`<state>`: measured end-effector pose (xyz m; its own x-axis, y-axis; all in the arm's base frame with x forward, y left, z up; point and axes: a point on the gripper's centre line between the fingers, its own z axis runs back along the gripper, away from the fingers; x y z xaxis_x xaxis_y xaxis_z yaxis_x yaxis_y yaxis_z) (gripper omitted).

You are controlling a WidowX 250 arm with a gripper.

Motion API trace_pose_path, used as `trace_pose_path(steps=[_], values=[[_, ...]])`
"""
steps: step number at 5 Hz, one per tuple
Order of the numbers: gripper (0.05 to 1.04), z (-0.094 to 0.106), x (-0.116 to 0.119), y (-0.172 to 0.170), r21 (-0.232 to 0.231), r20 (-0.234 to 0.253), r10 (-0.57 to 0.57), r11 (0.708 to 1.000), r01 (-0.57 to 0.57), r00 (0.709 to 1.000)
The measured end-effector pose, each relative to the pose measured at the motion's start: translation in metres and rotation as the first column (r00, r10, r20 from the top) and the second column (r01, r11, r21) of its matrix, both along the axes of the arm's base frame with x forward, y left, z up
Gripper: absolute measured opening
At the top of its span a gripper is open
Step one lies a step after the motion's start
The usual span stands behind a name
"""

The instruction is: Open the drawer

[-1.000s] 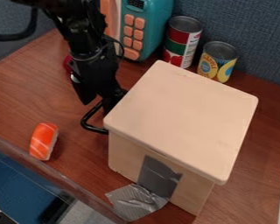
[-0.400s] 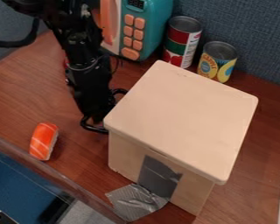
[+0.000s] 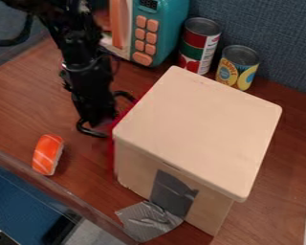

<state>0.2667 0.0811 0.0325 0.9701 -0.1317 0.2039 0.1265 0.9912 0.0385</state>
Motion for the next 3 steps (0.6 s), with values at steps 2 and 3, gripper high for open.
trace_pose_path(steps=[2, 3], values=[[0.154, 0.009, -0.005, 0.042, 0.048, -0.002, 0.026, 0.999, -0.026, 1.000], [0.153, 0.009, -0.007, 0.053, 0.052, -0.013, 0.022, 0.998, -0.021, 1.000]])
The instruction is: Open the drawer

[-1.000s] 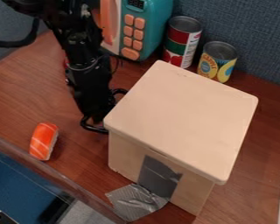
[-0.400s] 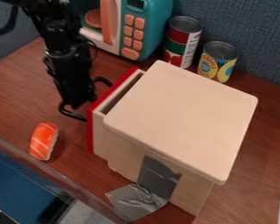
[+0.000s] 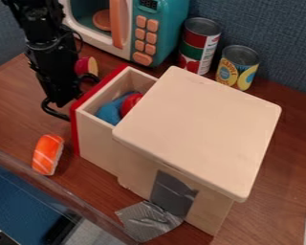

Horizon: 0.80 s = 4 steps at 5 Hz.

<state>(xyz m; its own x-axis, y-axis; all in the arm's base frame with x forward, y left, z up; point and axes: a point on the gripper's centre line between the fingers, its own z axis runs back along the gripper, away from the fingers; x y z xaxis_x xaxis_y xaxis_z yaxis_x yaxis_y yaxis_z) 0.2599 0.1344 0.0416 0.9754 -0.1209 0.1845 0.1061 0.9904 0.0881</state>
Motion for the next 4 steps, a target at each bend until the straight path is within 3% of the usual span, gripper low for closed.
trace_pose_path(steps=[4], values=[[0.153, 0.0027, -0.0032, 0.0147, -0.009, -0.033, -0.033, 0.999, 0.033, 0.999]])
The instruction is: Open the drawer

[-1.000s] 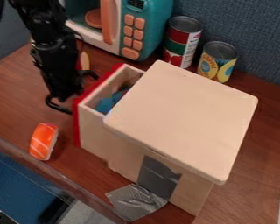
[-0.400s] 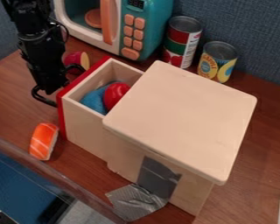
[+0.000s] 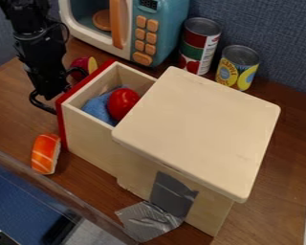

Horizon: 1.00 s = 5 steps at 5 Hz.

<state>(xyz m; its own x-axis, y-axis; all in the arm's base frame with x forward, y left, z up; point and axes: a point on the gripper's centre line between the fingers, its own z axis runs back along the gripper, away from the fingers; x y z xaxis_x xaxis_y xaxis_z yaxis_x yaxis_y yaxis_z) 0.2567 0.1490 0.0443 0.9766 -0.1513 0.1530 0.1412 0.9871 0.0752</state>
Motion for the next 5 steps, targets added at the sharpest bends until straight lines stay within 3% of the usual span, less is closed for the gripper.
trace_pose_path(steps=[1, 2, 3, 4, 5], values=[[0.200, 0.001, 0.001, 0.001, 0.001, -0.001, -0.001, 1.000, 0.001, 1.000], [0.450, -0.003, -0.005, 0.003, 0.006, -0.044, -0.057, 0.998, 0.057, 0.997], [0.763, 0.000, -0.008, -0.002, -0.017, -0.058, -0.061, 0.998, 0.060, 0.996], [0.992, 0.042, 0.002, -0.018, -0.026, 0.002, -0.076, 0.997, 0.076, 0.997], [1.003, 0.085, 0.010, -0.053, -0.057, 0.058, -0.141, 0.988, 0.144, 0.988]])
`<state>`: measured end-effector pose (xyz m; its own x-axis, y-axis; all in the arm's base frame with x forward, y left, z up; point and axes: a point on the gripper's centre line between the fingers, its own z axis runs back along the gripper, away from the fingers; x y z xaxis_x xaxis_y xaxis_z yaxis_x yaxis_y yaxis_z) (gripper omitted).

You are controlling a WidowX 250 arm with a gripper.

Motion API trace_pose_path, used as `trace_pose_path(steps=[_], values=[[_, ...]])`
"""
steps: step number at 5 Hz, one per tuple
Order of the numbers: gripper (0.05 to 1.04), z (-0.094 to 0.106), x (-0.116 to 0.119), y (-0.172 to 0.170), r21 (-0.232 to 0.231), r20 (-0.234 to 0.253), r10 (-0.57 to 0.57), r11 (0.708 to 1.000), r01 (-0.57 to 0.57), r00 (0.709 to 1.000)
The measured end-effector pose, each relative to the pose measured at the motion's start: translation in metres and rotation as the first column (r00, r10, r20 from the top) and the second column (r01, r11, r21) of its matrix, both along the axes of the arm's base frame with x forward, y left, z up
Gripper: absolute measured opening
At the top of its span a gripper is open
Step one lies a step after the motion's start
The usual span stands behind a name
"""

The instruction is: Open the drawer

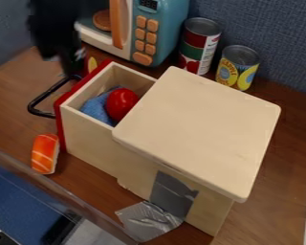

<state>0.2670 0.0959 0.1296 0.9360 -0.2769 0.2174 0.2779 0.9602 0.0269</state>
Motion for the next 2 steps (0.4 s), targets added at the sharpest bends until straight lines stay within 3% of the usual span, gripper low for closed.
trace_pose_path(steps=[1, 2], values=[[0.999, 0.018, 0.011, -0.038, -0.027, -0.001, -0.103, 0.994, 0.102, 0.995], [0.999, 0.018, 0.020, -0.067, -0.007, -0.018, -0.194, 0.981, 0.194, 0.981]])
